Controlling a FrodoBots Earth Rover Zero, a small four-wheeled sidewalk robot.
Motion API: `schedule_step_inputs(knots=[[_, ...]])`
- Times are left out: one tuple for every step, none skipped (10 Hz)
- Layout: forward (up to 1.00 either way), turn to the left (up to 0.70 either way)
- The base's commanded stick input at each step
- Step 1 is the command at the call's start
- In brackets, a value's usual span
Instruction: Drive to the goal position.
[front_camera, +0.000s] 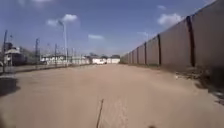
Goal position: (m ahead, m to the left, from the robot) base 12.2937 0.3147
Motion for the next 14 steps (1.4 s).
schedule_step_inputs(knots=[[1.0, 0.0], [1.0, 0.0], [1.0, 0.0], [1.0, 0.0], [1.0, 0.0], [1.0, 0.0], [1.0, 0.0], [1.0, 0.0], [1.0, 0.0], [1.0, 0.0], [1.0, 0.0], [1.0, 0.0], [1.0, 0.0], [1.0, 0.0]])
